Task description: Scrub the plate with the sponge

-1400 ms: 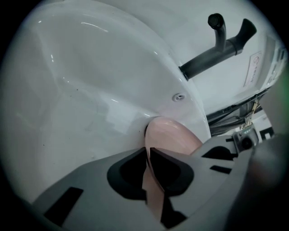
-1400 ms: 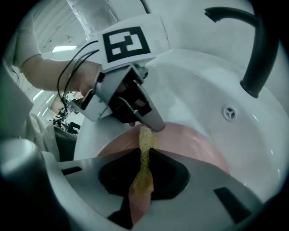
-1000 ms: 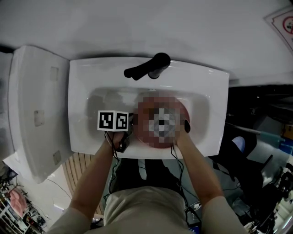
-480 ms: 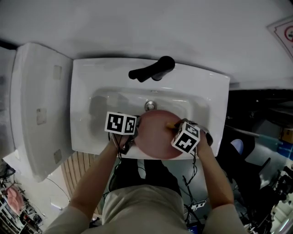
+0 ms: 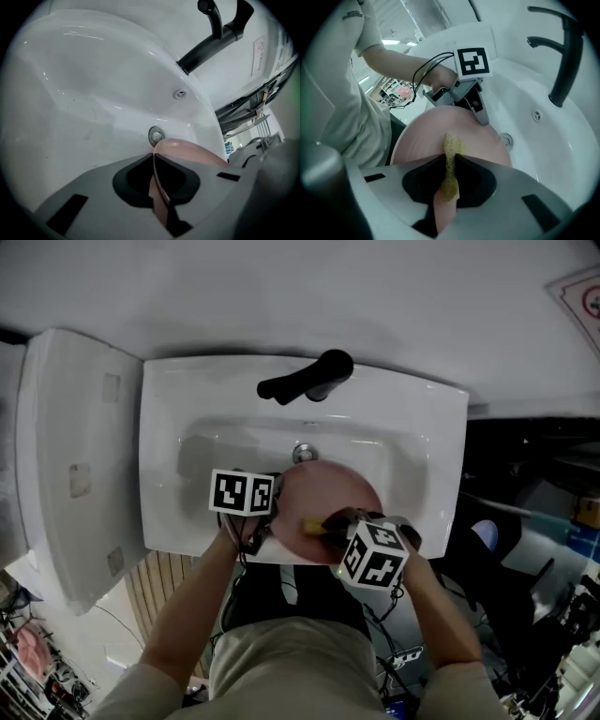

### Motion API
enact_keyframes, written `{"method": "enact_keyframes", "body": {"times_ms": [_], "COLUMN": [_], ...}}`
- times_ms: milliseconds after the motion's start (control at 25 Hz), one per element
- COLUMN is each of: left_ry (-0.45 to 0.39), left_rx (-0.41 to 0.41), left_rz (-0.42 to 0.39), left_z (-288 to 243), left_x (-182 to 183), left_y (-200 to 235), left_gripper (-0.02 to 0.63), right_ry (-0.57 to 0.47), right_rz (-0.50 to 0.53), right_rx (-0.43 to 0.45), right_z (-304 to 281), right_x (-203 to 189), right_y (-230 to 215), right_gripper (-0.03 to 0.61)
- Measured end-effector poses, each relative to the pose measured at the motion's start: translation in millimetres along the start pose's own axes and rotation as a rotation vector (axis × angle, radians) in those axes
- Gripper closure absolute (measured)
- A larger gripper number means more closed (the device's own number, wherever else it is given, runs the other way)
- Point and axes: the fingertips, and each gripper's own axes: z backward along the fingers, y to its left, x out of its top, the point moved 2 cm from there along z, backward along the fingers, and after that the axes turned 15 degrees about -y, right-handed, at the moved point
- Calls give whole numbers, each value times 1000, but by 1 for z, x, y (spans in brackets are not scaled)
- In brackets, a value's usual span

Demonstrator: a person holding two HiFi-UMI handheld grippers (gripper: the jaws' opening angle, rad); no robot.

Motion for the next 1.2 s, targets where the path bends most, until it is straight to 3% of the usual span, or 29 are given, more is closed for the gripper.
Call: {"method": "enact_keyframes", "body": {"times_ms": [240,480,640,760,880,1200], "left_ry": [-61,-96,-105,-112,-105,-105], "left_rx": [28,65,69,75,77,90], "left_rz": [42,6,32,11,-32,-63], "left_z": [7,10,8,8,9,11], "left_x": [11,19,16,19,22,21], "left_y": [9,14,17,17,16,17], "left_gripper": [597,597,597,597,597,597], "right_ry": [-86,-72,35,194,267,128], "right_rz": [-15,-64,-28,0,-12,-112], "right_rx": [3,-139,-290,-346,-321,-200], "right_z": [-33,-52,-54,-36,-16,-3], "right_x": [17,16,-5,-35,-56,-38], "right_y": [-29,-78,-118,-135,-126,-60], "right_gripper": [518,518,520,520,520,517]}}
